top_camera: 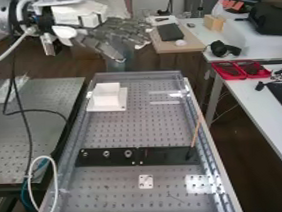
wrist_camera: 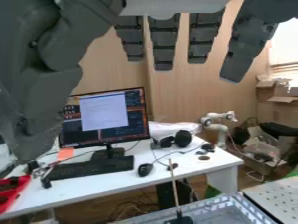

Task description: Grab the larger nut and place it in the white container

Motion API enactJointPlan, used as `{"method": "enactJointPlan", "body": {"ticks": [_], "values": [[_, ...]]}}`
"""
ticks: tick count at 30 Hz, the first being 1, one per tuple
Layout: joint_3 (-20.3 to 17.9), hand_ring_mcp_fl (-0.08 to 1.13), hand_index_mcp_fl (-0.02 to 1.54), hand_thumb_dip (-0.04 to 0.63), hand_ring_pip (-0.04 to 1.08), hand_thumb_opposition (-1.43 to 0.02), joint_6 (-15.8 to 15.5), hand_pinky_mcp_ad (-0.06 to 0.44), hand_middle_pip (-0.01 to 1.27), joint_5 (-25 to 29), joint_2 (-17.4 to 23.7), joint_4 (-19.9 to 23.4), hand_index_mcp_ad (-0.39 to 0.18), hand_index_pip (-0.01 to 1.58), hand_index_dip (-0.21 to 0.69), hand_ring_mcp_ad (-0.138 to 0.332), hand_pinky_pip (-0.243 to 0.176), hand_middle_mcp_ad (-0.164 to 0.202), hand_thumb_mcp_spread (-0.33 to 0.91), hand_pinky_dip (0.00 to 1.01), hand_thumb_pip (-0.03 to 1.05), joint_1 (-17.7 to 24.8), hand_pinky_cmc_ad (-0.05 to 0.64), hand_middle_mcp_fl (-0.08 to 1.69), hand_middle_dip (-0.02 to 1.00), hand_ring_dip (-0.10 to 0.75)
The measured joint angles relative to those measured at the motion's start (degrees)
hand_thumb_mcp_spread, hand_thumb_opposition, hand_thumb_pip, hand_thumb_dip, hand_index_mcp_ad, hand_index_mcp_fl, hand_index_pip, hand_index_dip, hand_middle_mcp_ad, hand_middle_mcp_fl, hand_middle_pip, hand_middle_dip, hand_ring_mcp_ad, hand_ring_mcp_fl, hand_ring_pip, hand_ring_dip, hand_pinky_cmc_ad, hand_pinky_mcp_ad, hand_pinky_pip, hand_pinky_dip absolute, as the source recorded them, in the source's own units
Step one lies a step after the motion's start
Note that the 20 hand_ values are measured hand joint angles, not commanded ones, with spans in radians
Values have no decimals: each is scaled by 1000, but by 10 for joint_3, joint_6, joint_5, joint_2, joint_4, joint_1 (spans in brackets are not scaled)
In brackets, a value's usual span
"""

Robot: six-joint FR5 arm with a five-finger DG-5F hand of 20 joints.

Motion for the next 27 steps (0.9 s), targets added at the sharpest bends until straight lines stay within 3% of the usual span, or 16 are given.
{"method": "enactJointPlan", "body": {"ticks": [9,20,27], "values": [[-64,16,58,108,106,-757,12,330,141,76,-12,69,0,101,16,173,-91,99,271,447,456,10,401,58,175,68],[-107,12,61,126,106,-775,22,330,143,152,-32,120,0,103,12,176,-91,101,271,447,471,25,401,58,173,70],[-149,10,54,126,106,-775,23,330,143,194,-44,186,0,106,12,176,-91,101,271,447,480,33,401,58,173,70]]}}
